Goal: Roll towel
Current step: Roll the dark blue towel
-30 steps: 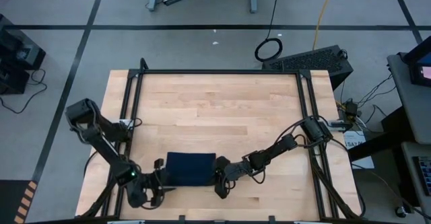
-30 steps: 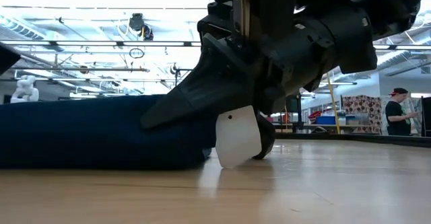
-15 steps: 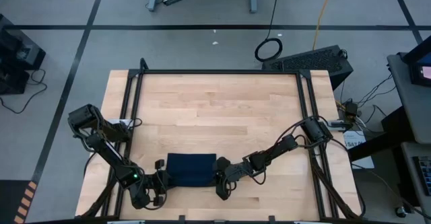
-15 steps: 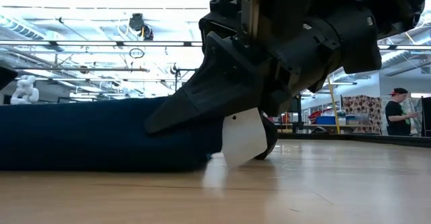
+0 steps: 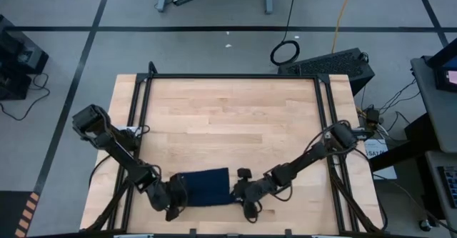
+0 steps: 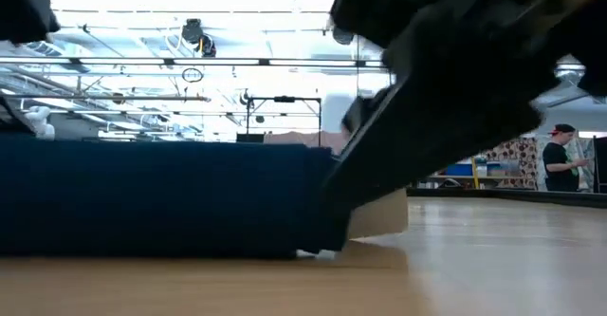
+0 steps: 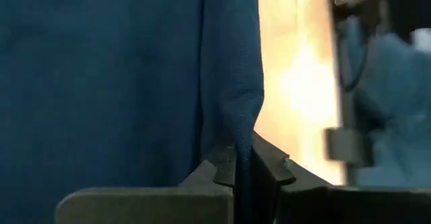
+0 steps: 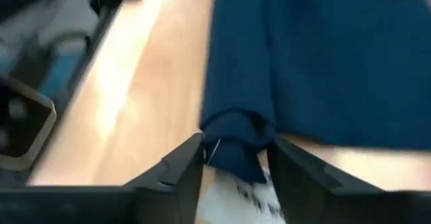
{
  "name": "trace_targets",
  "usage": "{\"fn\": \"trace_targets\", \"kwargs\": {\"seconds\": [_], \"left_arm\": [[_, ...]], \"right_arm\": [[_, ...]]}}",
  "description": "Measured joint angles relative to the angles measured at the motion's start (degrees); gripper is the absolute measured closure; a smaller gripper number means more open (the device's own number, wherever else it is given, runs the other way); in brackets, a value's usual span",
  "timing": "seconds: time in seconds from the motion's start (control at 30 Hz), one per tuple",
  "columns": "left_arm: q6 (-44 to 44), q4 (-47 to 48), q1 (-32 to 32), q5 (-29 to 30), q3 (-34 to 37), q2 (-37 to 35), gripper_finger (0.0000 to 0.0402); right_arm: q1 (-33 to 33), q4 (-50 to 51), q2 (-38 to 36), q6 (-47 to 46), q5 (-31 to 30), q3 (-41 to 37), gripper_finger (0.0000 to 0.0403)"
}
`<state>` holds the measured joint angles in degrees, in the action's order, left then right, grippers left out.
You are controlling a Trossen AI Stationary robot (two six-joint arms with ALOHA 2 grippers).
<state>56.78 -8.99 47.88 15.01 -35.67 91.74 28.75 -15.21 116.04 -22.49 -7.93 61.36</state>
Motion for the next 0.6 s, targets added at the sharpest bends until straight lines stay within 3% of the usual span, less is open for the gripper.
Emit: {"fn": "trace_targets", "kwargs": {"seconds": [0.17,0.37,0.6], "left_arm": [[2.6,0.0,-3.7,-3.2,0.0,-2.7,0.0386],[4.5,0.4,-6.7,-5.5,0.6,-2.9,0.0387],[10.9,0.4,-6.4,-6.1,3.4,-2.9,0.0387]], "right_arm": [[3.6,6.7,-4.8,11.5,-11.6,0.1,0.0184],[8.9,-10.5,-1.5,24.9,-18.0,0.3,0.0158],[8.6,-21.1,6.2,26.4,-25.9,0.3,0.016]]}}
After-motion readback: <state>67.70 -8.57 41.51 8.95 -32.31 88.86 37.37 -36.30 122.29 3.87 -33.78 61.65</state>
